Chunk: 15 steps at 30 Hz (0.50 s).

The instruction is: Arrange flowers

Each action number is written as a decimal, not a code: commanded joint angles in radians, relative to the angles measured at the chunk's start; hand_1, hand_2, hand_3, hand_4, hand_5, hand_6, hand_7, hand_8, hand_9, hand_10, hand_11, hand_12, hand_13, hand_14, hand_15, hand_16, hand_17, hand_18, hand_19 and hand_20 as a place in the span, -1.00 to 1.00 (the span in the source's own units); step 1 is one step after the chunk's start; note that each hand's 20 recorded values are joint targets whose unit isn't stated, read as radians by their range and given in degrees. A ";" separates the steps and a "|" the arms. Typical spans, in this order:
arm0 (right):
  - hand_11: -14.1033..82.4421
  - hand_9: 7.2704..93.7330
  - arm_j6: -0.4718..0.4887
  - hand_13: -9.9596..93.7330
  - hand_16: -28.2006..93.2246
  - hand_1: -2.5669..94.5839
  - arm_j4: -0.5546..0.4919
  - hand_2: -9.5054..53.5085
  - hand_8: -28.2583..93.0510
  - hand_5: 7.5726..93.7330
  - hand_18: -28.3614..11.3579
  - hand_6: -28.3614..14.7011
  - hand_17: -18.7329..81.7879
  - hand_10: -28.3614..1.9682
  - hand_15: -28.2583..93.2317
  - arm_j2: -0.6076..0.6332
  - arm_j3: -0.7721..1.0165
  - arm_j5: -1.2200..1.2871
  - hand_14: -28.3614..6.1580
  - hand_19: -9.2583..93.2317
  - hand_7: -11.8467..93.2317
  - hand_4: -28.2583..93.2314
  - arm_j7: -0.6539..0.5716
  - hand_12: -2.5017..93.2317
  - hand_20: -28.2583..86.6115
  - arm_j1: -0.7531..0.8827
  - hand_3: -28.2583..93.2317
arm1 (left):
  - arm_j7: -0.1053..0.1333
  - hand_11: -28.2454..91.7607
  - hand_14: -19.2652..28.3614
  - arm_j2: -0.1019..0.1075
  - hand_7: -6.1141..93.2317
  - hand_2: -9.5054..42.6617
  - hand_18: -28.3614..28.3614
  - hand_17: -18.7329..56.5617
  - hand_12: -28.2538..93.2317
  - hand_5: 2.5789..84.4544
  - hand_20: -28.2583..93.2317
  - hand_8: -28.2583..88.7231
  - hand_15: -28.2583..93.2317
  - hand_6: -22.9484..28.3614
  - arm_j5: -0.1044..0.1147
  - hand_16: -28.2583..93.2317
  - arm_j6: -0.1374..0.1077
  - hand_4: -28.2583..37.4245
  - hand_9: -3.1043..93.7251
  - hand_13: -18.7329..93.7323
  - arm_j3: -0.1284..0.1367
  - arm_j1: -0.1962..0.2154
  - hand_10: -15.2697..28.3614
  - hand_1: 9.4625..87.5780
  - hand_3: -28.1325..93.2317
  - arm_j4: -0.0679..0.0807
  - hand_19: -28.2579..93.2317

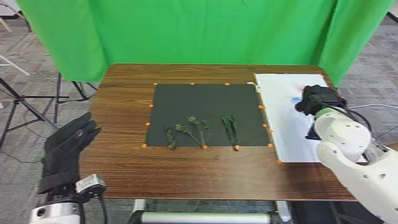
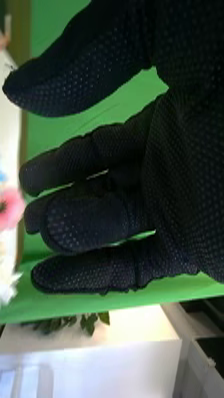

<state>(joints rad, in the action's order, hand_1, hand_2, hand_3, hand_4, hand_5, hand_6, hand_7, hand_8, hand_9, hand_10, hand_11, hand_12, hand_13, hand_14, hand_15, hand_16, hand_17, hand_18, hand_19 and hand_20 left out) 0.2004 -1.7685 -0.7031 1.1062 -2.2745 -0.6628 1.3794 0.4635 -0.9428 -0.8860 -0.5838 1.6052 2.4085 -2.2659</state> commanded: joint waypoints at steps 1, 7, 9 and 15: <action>-0.31 0.04 0.039 0.40 -0.30 -0.29 0.023 -0.80 -0.71 0.09 -0.66 -0.11 0.00 -0.40 0.79 -0.001 0.013 -0.005 0.00 0.92 -0.41 -0.94 -0.015 -0.61 -0.58 0.020 0.87 | -0.015 0.07 0.89 -0.014 -0.58 -0.43 0.74 -0.75 -0.44 -0.04 -0.49 -0.70 0.48 0.33 -0.015 -0.82 0.016 -0.75 -0.24 -0.28 -0.001 -0.002 0.61 -0.58 0.82 -0.005 0.43; -0.31 0.05 0.065 0.40 -0.30 -0.30 0.055 -0.82 -0.70 0.08 -0.66 -0.12 -0.01 -0.39 0.79 0.001 -0.021 -0.033 0.00 0.91 -0.43 -0.94 -0.036 -0.61 -0.58 -0.007 0.88 | -0.019 0.07 0.90 -0.020 -0.57 -0.43 0.74 -0.75 -0.44 -0.04 -0.49 -0.70 0.48 0.33 -0.017 -0.82 0.022 -0.75 -0.24 -0.29 0.001 -0.009 0.60 -0.58 0.82 -0.003 0.43; -0.29 0.07 0.072 0.40 -0.30 -0.29 0.058 -0.82 -0.70 0.08 -0.65 -0.13 0.00 -0.41 0.80 0.003 -0.024 -0.021 0.00 0.92 -0.44 -0.94 -0.050 -0.60 -0.57 -0.012 0.88 | -0.022 0.07 0.89 -0.019 -0.57 -0.43 0.74 -0.75 -0.44 -0.04 -0.49 -0.70 0.48 0.33 -0.019 -0.82 0.023 -0.75 -0.24 -0.29 -0.003 -0.015 0.60 -0.58 0.82 -0.001 0.43; -0.25 0.09 0.067 0.41 -0.30 -0.29 0.075 -0.82 -0.69 0.09 -0.65 -0.14 0.01 -0.42 0.81 0.008 -0.051 -0.029 0.01 0.94 -0.45 -0.95 -0.058 -0.59 -0.57 -0.036 0.87 | -0.025 0.07 0.89 -0.024 -0.57 -0.43 0.74 -0.75 -0.44 -0.04 -0.49 -0.70 0.48 0.33 -0.018 -0.82 0.028 -0.75 -0.24 -0.29 -0.003 -0.024 0.60 -0.58 0.83 0.002 0.43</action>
<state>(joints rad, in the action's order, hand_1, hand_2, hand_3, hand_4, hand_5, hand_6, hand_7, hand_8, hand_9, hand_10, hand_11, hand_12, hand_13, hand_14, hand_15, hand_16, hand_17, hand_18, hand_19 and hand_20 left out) 0.2620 -1.7116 -0.7057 1.0734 -2.2832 -0.7007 1.3686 0.4490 -0.9549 -0.8962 -0.5697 1.6041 2.3896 -2.2648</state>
